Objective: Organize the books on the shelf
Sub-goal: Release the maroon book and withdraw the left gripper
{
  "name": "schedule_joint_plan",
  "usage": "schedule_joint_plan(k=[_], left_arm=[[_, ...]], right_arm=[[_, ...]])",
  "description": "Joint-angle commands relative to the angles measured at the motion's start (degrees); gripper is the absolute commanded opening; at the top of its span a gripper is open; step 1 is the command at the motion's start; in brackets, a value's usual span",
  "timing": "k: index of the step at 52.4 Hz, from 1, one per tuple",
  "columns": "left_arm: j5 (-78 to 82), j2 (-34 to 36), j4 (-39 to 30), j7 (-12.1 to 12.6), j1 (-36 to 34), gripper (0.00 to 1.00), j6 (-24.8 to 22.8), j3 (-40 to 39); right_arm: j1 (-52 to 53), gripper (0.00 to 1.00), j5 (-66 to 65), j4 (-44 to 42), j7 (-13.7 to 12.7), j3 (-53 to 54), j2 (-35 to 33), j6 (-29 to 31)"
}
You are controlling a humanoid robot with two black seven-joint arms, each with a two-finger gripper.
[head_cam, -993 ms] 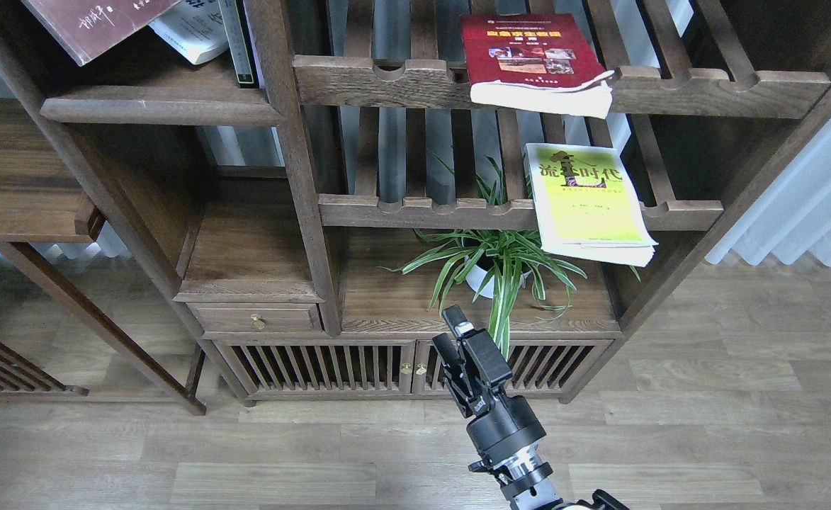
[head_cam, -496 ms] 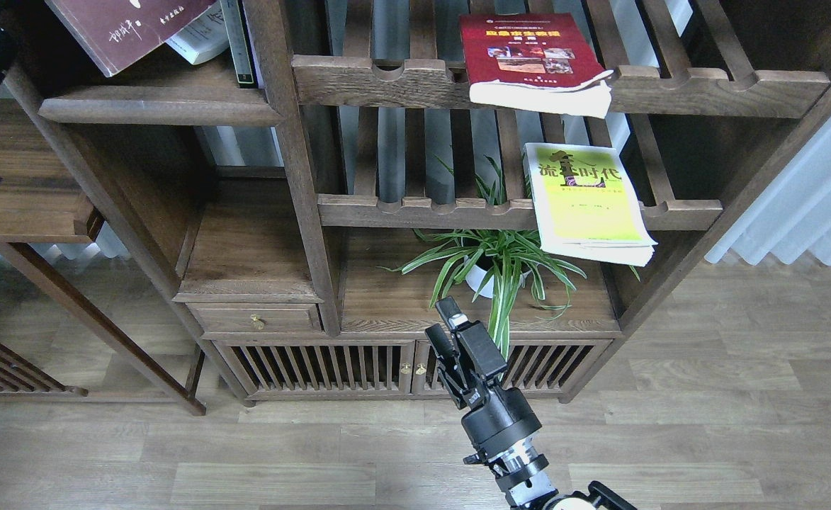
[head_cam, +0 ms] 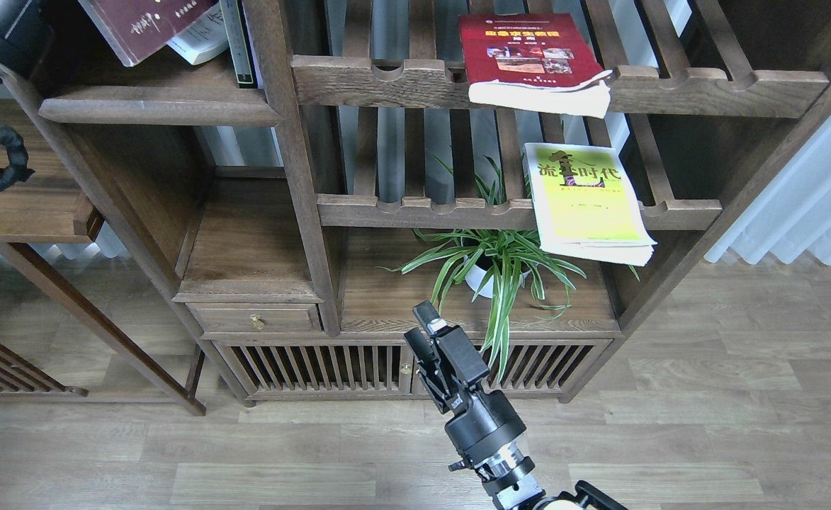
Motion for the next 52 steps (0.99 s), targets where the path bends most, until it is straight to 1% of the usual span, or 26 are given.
schedule_joint_plan(k=[1, 9, 15, 21, 23, 25, 26, 31, 38, 42, 43, 48, 52], left_arm=[[2.6, -3.5, 2.0, -1.8, -0.7, 0.04, 2.2, 0.8], [7.1, -8.3, 4.1, -2.5, -0.7, 0.04, 2.4, 0.8], [9.7, -11.2, 6.4, -4.1, -1.1, 0.04, 2.9, 0.8], [12.3, -12.2, 7.7, -5.8, -2.0, 0.05, 5.0, 0.8], [13.3, -12.3, 8.5, -6.9, -2.6, 0.05, 5.8, 0.9], [13.7, -12.4, 9.0, -7.6, -3.0, 0.05, 5.8, 1.0], [14.1, -12.4, 9.7, -8.6, -3.2, 0.05, 5.8, 1.1], [14.7, -12.4, 11.0, -10.9, -3.7, 0.05, 5.8, 1.5], [14.8, -12.2, 11.4, -12.2, -3.5, 0.10, 5.8, 1.8], [14.8, -12.3, 12.4, -13.8, -3.5, 0.10, 5.6, 2.2], [14.7, -12.4, 13.8, -15.7, -3.7, 0.11, 5.4, 3.3], [14.7, -12.7, 15.2, -17.0, -3.9, 0.14, 5.4, 4.0], [14.7, -13.2, 16.0, -17.3, -3.9, 0.16, 5.4, 4.1]], right_arm=[[-0.4, 0.86, 0.0, 0.0, 0.0, -0.4, 0.0, 0.0], [-0.5, 0.87, 0.1, 0.0, 0.1, -0.4, 0.0, 0.0], [-0.5, 0.86, 0.1, 0.0, 0.1, -0.8, 0.0, 0.0], [-0.5, 0.86, 0.1, 0.0, 0.1, -1.1, 0.0, 0.0], [-0.5, 0.86, 0.1, -0.1, 0.1, -1.1, 0.0, 0.0], [-0.5, 0.86, 0.1, -0.1, 0.1, -1.1, 0.0, 0.0], [-0.5, 0.86, 0.1, -0.1, 0.1, -1.1, 0.0, 0.0], [-0.5, 0.86, 0.1, 0.0, 0.1, -1.1, 0.0, 0.0], [-0.5, 0.86, 0.1, -0.1, 0.1, -1.1, 0.0, 0.0], [-0.5, 0.86, 0.1, 0.0, 0.1, -1.1, 0.0, 0.0], [-0.5, 0.86, 0.1, 0.0, 0.1, -1.2, 0.0, 0.0], [-0.5, 0.86, 0.1, 0.0, 0.1, -1.2, 0.0, 0.0], [-0.5, 0.86, 0.1, -0.1, 0.1, -1.2, 0.0, 0.0]])
